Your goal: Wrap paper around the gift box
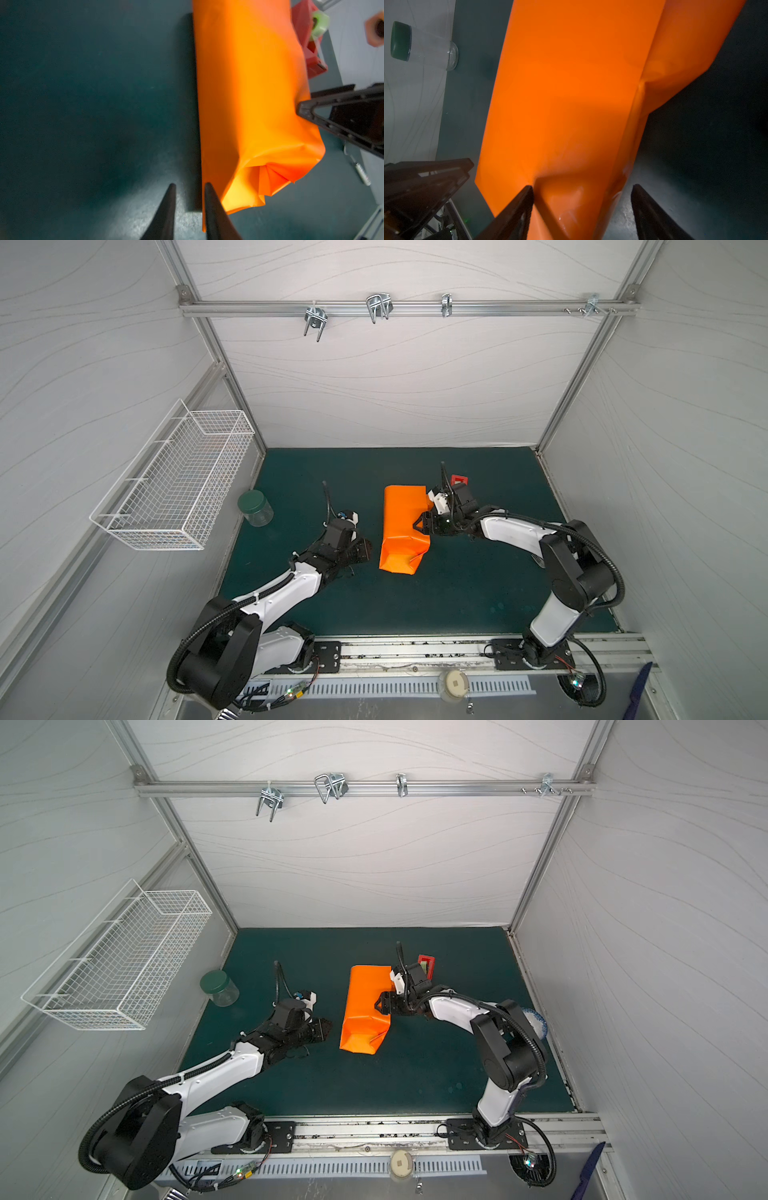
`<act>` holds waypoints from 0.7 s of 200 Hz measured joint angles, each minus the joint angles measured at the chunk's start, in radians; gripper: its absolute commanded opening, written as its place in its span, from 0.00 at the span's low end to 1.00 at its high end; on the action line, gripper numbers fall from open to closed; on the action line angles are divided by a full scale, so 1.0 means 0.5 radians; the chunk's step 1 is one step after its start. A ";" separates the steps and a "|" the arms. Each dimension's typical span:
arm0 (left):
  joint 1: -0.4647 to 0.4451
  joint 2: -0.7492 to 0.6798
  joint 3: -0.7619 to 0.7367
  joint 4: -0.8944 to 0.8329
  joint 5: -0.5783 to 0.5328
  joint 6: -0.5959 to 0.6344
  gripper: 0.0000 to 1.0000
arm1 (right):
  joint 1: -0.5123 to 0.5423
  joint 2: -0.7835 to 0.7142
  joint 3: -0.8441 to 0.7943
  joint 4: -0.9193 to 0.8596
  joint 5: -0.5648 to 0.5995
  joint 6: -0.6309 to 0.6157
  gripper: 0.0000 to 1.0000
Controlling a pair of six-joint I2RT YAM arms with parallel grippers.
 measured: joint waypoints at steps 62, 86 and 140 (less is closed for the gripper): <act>-0.100 0.205 0.016 0.014 0.114 -0.026 0.12 | 0.000 0.005 0.000 0.011 -0.007 0.000 0.74; -0.148 0.214 0.034 0.049 0.130 -0.043 0.11 | 0.000 0.007 0.000 0.013 -0.011 0.001 0.74; -0.210 0.265 0.095 0.076 0.138 -0.073 0.11 | 0.000 0.011 0.000 0.021 -0.018 0.003 0.74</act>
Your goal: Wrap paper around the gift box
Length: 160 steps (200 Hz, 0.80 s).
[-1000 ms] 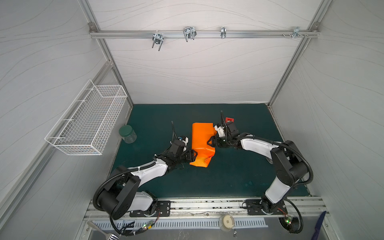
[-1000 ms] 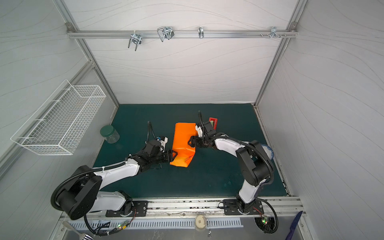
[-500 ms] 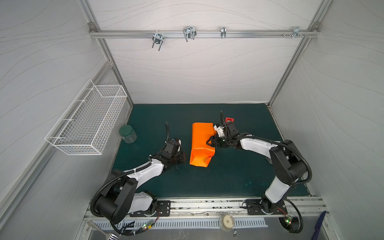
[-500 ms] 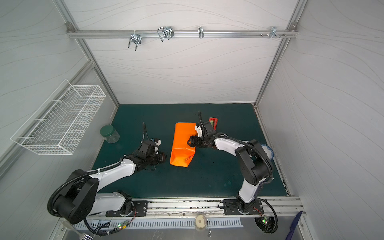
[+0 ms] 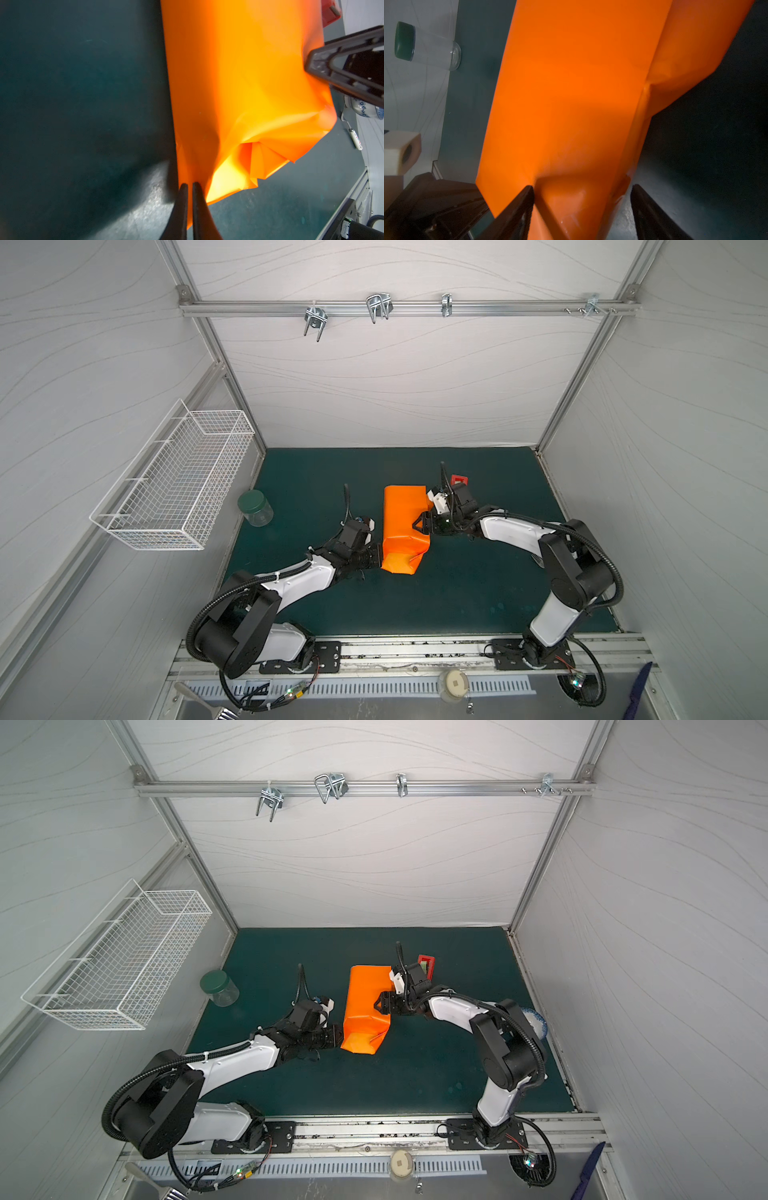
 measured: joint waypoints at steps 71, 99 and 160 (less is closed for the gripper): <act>-0.058 0.146 0.087 0.039 -0.002 -0.014 0.11 | 0.001 0.009 0.000 0.015 -0.011 0.002 0.73; -0.072 0.203 0.108 0.067 -0.008 -0.025 0.12 | 0.002 0.009 0.000 0.016 -0.014 0.003 0.73; -0.114 0.282 0.137 0.098 -0.053 -0.045 0.13 | 0.012 0.022 0.000 0.044 -0.017 0.014 0.73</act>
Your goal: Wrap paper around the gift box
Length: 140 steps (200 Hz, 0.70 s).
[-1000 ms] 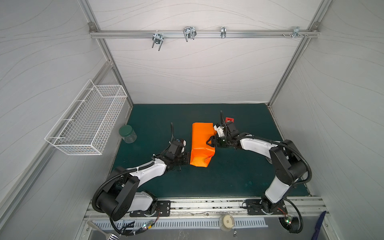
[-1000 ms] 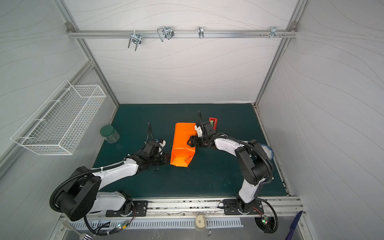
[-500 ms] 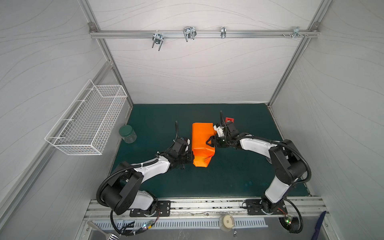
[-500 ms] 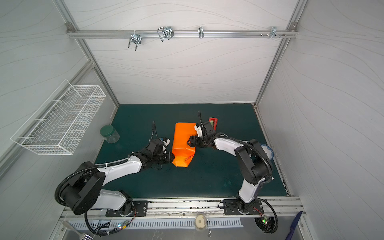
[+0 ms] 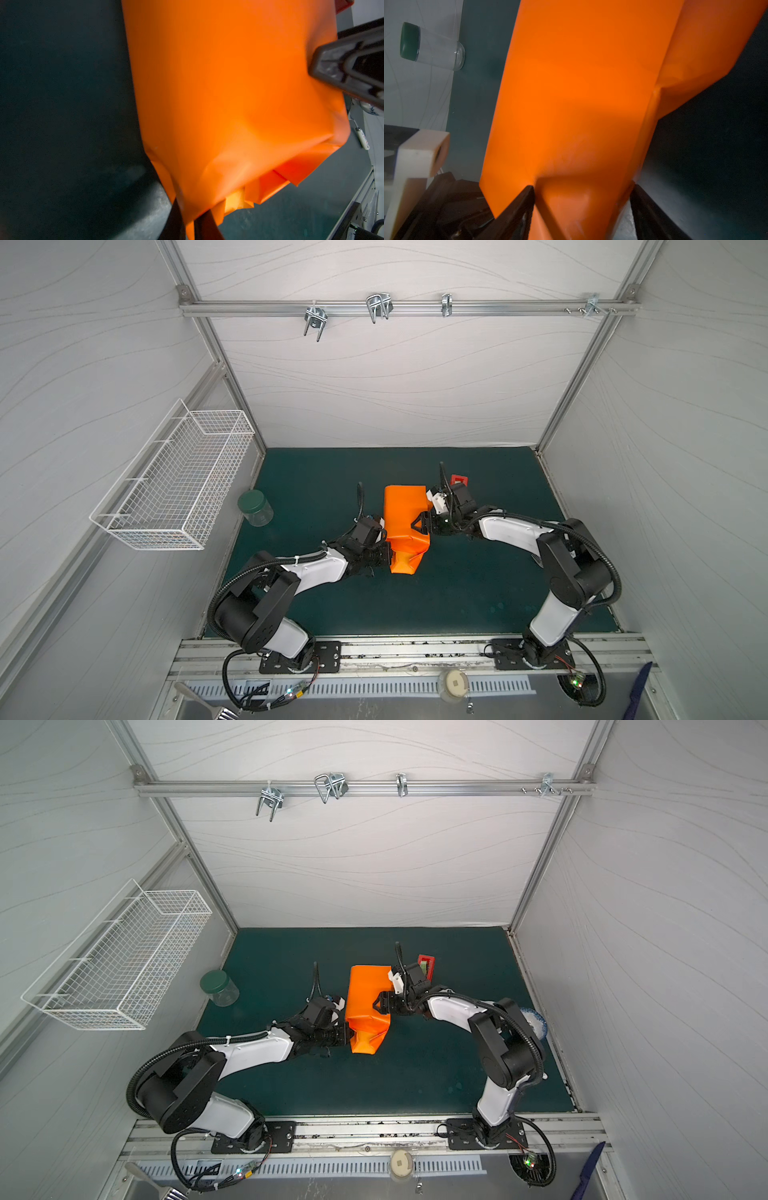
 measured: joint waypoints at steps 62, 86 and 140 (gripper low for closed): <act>-0.042 0.089 0.000 0.021 -0.105 0.002 0.13 | 0.006 0.005 0.000 0.014 0.000 0.004 0.73; -0.066 0.110 0.000 0.063 -0.134 0.001 0.16 | 0.010 0.007 0.000 0.015 0.000 0.005 0.73; -0.098 0.111 -0.001 0.141 -0.186 -0.006 0.18 | 0.018 0.008 0.000 0.020 0.002 0.006 0.73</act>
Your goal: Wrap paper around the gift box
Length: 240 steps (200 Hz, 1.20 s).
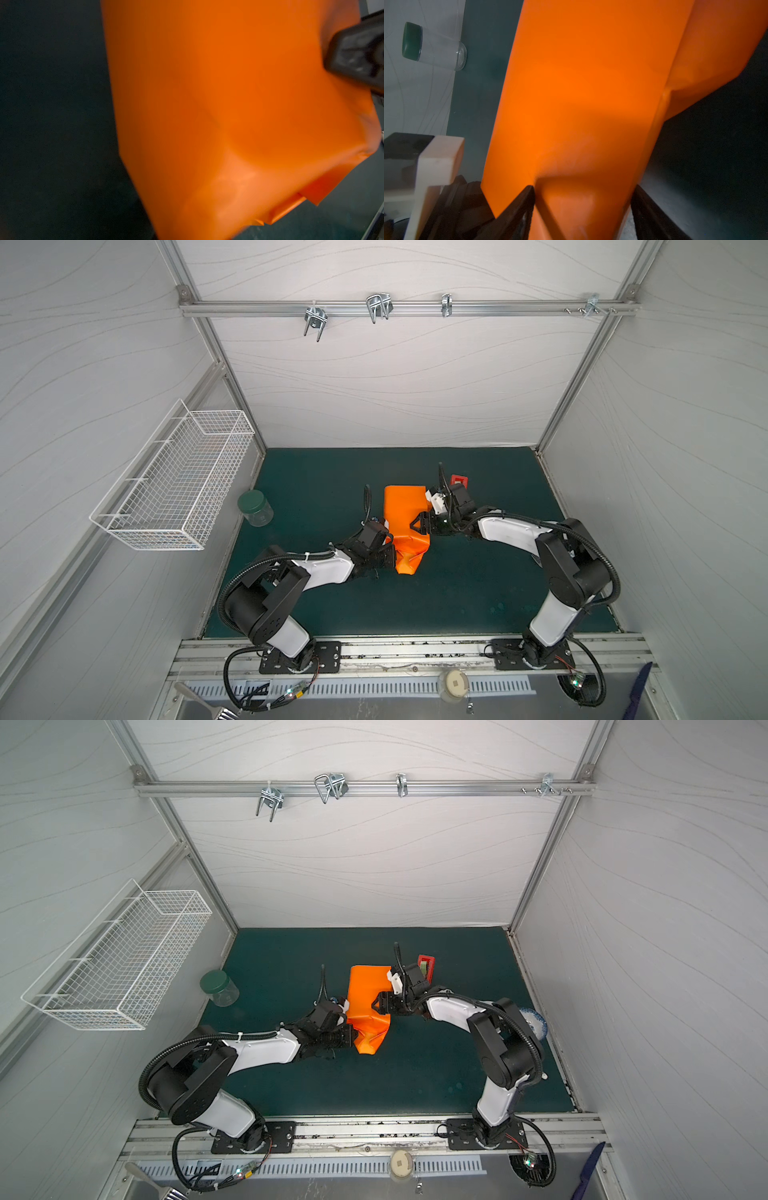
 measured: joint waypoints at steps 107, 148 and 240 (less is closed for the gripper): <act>-0.010 0.000 -0.075 0.172 -0.027 -0.115 0.23 | 0.011 0.008 0.002 0.014 0.002 0.011 0.73; -0.013 0.051 -0.095 0.272 -0.073 -0.171 0.28 | 0.017 0.011 0.004 0.018 0.007 0.012 0.73; -0.065 0.115 -0.121 0.427 -0.174 -0.194 0.30 | 0.018 0.011 0.004 0.019 0.008 0.012 0.72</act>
